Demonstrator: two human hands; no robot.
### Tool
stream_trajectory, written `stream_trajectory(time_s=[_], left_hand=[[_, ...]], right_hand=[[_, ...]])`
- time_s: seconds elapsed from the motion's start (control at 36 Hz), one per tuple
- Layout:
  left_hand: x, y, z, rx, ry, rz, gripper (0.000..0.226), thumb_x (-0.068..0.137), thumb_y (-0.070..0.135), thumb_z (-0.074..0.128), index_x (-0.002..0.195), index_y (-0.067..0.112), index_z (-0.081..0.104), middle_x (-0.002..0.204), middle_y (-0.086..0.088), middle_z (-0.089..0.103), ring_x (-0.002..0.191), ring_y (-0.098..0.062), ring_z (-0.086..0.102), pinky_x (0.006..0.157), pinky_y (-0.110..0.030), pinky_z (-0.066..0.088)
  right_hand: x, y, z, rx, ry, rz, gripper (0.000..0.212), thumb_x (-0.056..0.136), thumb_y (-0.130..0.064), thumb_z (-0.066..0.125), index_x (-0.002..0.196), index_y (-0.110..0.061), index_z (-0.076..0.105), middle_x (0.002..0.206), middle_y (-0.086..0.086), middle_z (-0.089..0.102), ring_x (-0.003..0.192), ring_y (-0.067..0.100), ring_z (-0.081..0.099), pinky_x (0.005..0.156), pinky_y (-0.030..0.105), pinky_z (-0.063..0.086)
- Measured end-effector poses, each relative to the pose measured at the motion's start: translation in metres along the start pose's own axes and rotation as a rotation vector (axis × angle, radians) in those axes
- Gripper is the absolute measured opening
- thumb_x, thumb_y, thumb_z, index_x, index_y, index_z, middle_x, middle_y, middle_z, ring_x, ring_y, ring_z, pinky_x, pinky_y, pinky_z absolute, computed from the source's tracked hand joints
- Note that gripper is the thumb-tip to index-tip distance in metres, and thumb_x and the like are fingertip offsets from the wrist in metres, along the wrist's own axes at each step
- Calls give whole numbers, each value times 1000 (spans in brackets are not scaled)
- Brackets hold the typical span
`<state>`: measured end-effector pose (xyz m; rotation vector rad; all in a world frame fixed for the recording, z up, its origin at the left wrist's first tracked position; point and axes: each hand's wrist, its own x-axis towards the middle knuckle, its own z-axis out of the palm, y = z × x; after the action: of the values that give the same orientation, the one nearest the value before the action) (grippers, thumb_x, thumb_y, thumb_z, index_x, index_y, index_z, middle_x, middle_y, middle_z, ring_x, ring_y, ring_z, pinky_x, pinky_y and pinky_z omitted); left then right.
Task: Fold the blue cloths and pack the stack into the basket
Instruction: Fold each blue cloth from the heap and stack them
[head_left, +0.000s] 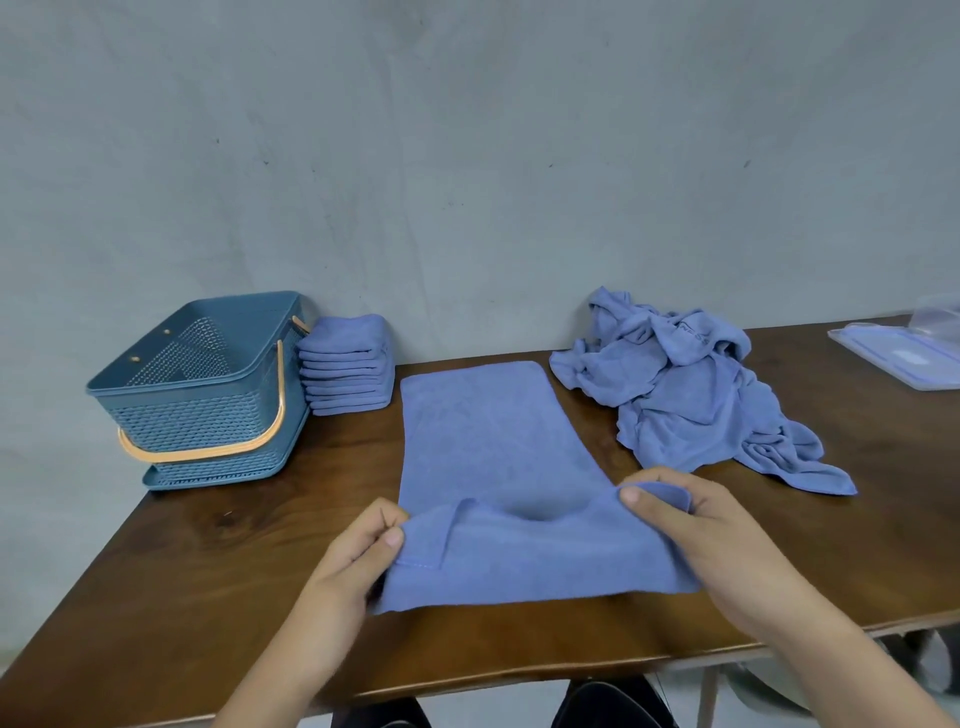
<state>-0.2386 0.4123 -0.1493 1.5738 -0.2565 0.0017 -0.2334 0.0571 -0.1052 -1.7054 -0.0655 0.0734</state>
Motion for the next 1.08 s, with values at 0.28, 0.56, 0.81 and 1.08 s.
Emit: stream_trajectory(time_s=[0.28,0.56,0.81,1.08], left_hand=[[11,-46,-10,363,122,-299,14,107,27,59,97,32,67,86,5,69,75,-13,63,72,-38,51],[33,-49,2,1063,-227,-53,33,93,52,62,125,46,58,117,29,53,112,7,49,92,-18,47],[39,-39,10,700,75,7,29,109,39,52,85,23,55,74,6,52,67,-7,50,65,-29,40],[122,7,-18,373,401,-25,34,111,28,50,84,8,50,76,-7,49,72,-12,47,69,-37,34]], right_hand=[[37,38,8,-221,8,-1,35,101,-38,67,90,-5,70,92,15,67,89,20,67,85,29,49],[61,83,0,-492,2,217,28,96,-20,68,117,-38,65,112,-11,72,105,6,67,97,37,57],[46,68,-5,-187,237,127,26,108,-23,57,100,-31,80,100,-21,77,104,4,70,91,33,54],[153,20,9,-203,262,-122,22,111,-30,51,111,-31,73,109,-15,74,100,-4,66,87,29,52]])
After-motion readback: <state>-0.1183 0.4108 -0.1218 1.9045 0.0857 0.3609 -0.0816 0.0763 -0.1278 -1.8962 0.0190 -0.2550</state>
